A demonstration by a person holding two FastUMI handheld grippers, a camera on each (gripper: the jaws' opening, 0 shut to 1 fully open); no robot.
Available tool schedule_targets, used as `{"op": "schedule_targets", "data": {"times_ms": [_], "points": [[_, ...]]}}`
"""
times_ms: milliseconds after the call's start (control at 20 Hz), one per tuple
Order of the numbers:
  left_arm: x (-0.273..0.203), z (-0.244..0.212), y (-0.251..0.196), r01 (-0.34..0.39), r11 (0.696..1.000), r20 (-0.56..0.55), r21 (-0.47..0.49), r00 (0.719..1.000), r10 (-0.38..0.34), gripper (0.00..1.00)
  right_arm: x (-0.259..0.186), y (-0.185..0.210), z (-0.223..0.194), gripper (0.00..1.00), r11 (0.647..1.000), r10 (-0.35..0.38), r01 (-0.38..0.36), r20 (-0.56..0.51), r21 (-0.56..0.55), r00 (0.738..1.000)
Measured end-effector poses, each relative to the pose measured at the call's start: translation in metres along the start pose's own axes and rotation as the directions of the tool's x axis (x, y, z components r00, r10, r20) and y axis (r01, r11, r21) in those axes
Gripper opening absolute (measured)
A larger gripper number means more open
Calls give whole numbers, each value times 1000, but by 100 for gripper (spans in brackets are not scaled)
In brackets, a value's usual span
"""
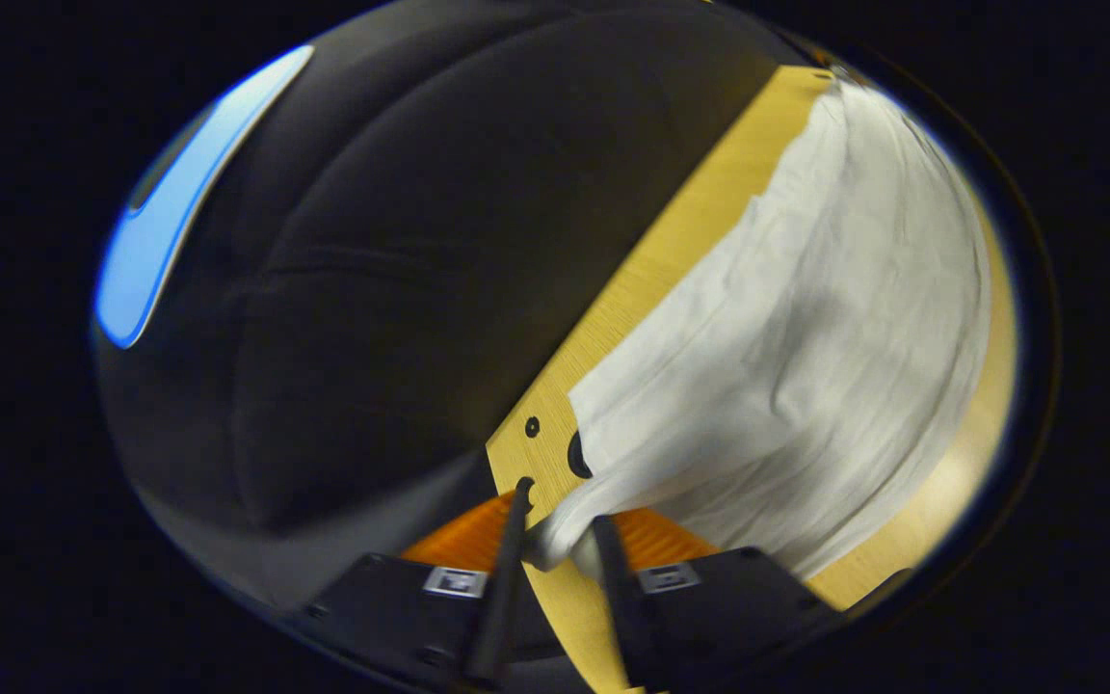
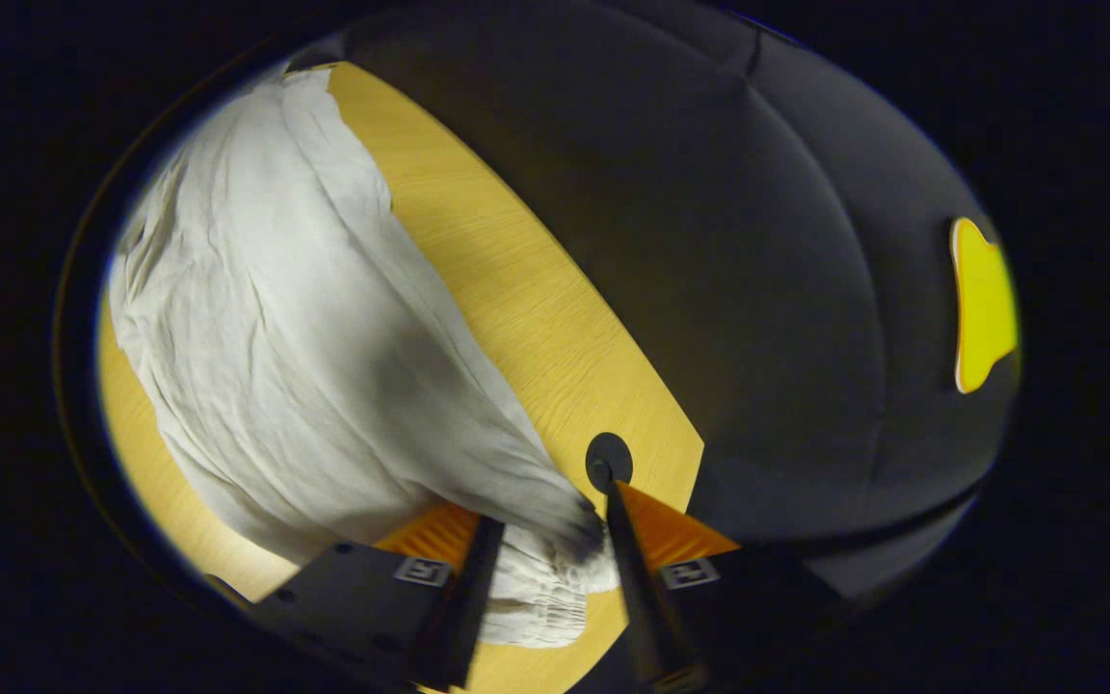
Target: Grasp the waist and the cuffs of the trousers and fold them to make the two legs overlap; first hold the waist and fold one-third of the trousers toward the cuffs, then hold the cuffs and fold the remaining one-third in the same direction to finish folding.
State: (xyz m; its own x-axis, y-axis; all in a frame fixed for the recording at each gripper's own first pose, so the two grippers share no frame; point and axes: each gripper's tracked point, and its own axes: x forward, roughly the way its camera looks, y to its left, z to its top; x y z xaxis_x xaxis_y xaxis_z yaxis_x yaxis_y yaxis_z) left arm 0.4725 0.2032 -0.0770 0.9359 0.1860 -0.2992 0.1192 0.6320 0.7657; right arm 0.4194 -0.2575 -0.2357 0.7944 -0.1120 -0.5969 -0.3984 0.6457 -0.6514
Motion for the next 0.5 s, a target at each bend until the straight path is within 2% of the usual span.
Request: {"op": "schedule_targets", "data": {"times_ms": [50, 100, 150, 250, 400, 500], "points": [[-8, -2, 4, -10, 1000, -1, -25, 1000, 10, 66, -10, -1, 0, 99, 997, 9, -10, 11, 81, 1000], [-20, -1, 7, -17, 998, 3, -55, 1000, 17, 84, -17, -1, 1, 97, 984, 16, -21, 27, 177, 1000], [-32, -2, 10, -27, 995, 8, -100, 1000, 28, 95, -24, -3, 2, 98, 962, 17, -27, 42, 273, 999], [-55, -3, 14, -46, 981, 29, -187, 998, 52, 95, -42, -7, 7, 98, 897, 12, -44, 74, 440, 997], [-109, -2, 28, -94, 953, 79, -289, 989, 122, 95, -65, -16, 11, 98, 819, -25, -37, 101, 572, 995], [-142, -5, 29, -107, 918, 88, -382, 985, 151, 95, -70, -19, 2, 98, 763, -50, -25, 98, 646, 994]]}}
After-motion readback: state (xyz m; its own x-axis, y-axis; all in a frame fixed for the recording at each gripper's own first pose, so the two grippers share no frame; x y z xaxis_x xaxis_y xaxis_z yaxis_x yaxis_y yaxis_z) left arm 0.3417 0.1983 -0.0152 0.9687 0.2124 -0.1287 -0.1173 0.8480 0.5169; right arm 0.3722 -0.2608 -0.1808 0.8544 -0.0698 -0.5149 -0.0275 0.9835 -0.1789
